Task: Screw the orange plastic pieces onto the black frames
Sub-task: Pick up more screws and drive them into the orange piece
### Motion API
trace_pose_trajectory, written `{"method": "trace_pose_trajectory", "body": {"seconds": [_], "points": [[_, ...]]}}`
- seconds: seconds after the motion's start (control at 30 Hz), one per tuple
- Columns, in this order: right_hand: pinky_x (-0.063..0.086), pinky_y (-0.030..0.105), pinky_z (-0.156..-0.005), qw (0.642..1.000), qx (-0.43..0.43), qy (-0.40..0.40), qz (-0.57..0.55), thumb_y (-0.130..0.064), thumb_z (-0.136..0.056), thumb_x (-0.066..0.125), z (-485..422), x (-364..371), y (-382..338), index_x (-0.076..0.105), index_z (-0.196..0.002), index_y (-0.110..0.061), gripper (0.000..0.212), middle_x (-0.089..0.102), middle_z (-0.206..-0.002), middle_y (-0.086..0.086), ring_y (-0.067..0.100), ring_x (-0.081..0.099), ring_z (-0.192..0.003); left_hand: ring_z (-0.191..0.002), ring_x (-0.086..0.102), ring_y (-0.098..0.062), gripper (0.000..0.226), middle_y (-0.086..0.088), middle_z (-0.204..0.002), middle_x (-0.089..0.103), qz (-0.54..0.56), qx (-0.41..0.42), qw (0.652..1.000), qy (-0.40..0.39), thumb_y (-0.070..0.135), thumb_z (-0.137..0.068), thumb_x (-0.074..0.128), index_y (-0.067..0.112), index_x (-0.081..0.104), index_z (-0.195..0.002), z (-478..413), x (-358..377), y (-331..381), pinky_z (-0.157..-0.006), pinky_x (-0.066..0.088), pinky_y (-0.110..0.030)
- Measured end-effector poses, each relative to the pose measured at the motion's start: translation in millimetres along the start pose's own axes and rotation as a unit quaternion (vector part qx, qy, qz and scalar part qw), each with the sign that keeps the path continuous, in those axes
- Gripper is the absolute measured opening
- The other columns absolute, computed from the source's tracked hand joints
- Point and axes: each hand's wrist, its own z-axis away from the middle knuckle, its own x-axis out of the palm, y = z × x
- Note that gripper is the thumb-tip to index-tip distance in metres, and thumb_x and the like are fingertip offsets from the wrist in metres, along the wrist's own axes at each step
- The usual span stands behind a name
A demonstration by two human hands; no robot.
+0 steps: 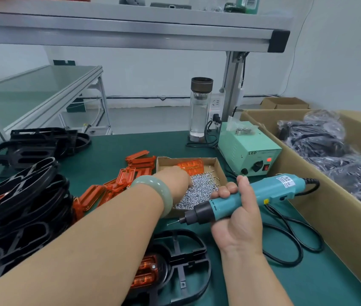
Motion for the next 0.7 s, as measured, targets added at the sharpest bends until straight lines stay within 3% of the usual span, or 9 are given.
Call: {"method": "trace_pose_trajectory", "body": {"seconds": [0.1,0.17,0.27,0.43,0.57,0.63,0.7], "points": [[0.047,0.022,-0.057,1.0,0.002,-0.005,0.007,-0.024,-0.078,0.065,1,-1,2,0.048,-0.086,-0.02,0.019,0.046,-0.06,-0.007,0.007,0.046,-0.049,-0.114,0.057,-0.028,0.038,-0.011,-0.133,0.054,0.029,-0.037,0.999,0.013,0.015,-0.095,0.052,0.01,0.052,-0.133,-4,4,-4,-0.092,0.046,-0.036],[0.047,0.021,-0.056,1.0,0.003,-0.009,0.014,-0.024,-0.078,0.065,2,0,2,0.049,-0.085,-0.02,0.018,0.046,-0.06,-0.006,0.007,0.046,-0.049,-0.103,0.061,-0.026,0.031,-0.009,-0.121,0.062,0.029,-0.009,0.998,0.061,0.007,-0.09,0.052,0.01,0.062,-0.12,-2,10,-9,-0.087,0.049,-0.034],[0.047,0.021,-0.057,1.0,0.002,-0.008,0.023,-0.022,-0.082,0.064,3,0,2,0.049,-0.086,-0.019,0.016,0.046,-0.06,-0.006,0.007,0.046,-0.05,-0.099,0.064,-0.025,0.028,-0.008,-0.112,0.066,0.052,0.005,0.993,0.104,0.001,-0.087,0.052,0.009,0.067,-0.11,5,17,-13,-0.087,0.052,-0.034],[0.044,0.024,-0.063,1.0,0.001,0.004,0.026,-0.02,-0.094,0.058,1,-1,4,0.048,-0.09,-0.02,0.011,0.046,-0.061,-0.007,0.007,0.047,-0.05,-0.086,0.065,-0.022,0.017,-0.008,-0.098,0.069,0.129,-0.003,0.972,0.197,0.009,-0.092,0.053,0.007,0.068,-0.099,11,19,-14,-0.081,0.054,-0.032],[0.044,0.024,-0.063,1.0,0.0,-0.009,0.022,-0.022,-0.081,0.064,2,0,3,0.049,-0.089,-0.02,0.017,0.046,-0.061,-0.007,0.007,0.047,-0.05,-0.067,0.061,-0.019,0.023,-0.002,-0.075,0.065,0.254,-0.007,0.934,0.251,0.011,-0.091,0.05,0.006,0.071,-0.084,22,15,-14,-0.073,0.056,-0.031],[0.044,0.023,-0.063,1.0,-0.001,-0.011,0.024,-0.022,-0.083,0.063,1,-1,3,0.049,-0.088,-0.02,0.014,0.046,-0.061,-0.007,0.007,0.046,-0.05,-0.068,0.063,-0.012,0.021,0.007,-0.075,0.063,0.357,0.002,0.897,0.259,0.016,-0.09,0.055,0.022,0.068,-0.075,31,10,-14,-0.073,0.057,-0.029],[0.044,0.023,-0.063,1.0,-0.002,-0.007,0.025,-0.02,-0.092,0.058,1,-1,3,0.05,-0.088,-0.02,0.01,0.046,-0.061,-0.007,0.007,0.046,-0.05,-0.073,0.068,-0.01,0.02,0.01,-0.078,0.065,0.452,0.011,0.859,0.241,0.017,-0.091,0.058,0.031,0.065,-0.078,39,8,-13,-0.076,0.058,-0.03]]}}
